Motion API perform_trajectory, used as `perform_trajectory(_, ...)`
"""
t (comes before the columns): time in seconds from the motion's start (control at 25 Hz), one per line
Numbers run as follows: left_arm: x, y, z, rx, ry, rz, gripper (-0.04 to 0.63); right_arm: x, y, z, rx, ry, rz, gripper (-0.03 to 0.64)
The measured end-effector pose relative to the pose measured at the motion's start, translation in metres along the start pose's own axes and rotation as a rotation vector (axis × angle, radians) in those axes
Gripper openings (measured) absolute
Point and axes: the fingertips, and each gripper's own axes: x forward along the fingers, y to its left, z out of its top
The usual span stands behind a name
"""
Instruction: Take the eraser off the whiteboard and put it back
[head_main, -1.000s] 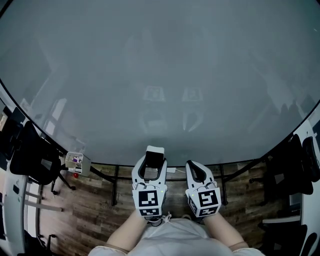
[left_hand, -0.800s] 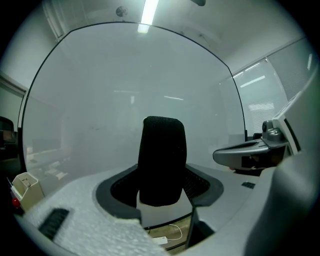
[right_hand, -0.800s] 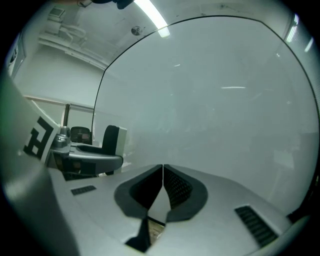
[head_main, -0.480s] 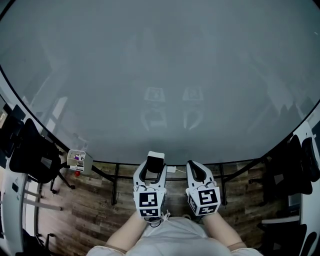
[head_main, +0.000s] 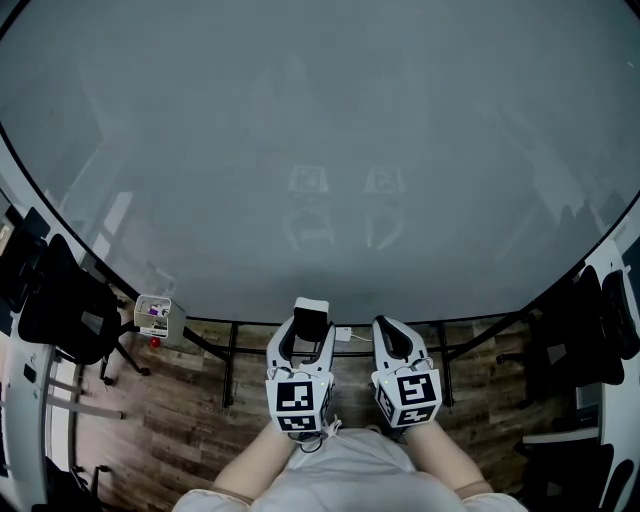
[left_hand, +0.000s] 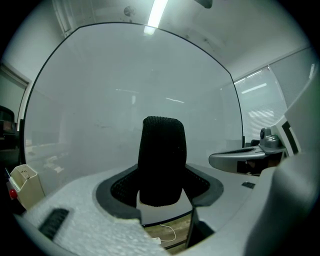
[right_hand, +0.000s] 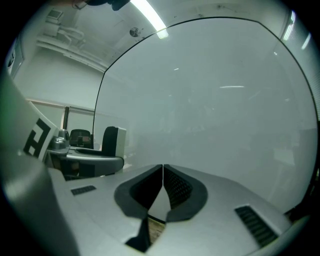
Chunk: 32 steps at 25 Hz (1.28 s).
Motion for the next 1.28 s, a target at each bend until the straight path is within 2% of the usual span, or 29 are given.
perform_trajectory(0.28,-0.001,0.000,0.005,0.004,-0.016,0.030,0.259,-0.002,0.000,0.004,-0.024,-0.009,0.003,0.028)
perform_trajectory(0.4,0.001,-0.003,0.010,-0.003,-0.025,0.020,0.259,-0.003,0.000,0.007,-0.029,-0.018,0.005,0.028)
perform_trajectory(0.52,0.003,-0.005,0.025,-0.014,-0.045,0.022,0.259,-0.004,-0.004,0.009,-0.030,-0.022,0.006,0.028)
perform_trajectory(0.68,0.012,-0.003,0.056,0.032,-0.092,0.037,0.259,-0.005,-0.012,0.012,-0.024,-0.031,-0.004,0.028)
perform_trajectory(0.92,0.030,-0.022,0.078,0.074,-0.122,-0.014,0.259,-0.004,-0.014,0.016,-0.030,-0.036,0.001,0.028)
perform_trajectory(1.08,0.040,-0.031,0.091,0.070,-0.127,-0.036,0.259,-0.003,-0.015,0.012,-0.017,-0.028,-0.001,0.028)
perform_trajectory(1.28,0.048,-0.024,0.092,0.078,-0.109,0.019,0.259,-0.001,-0.015,0.010,-0.024,-0.023,-0.005,0.028)
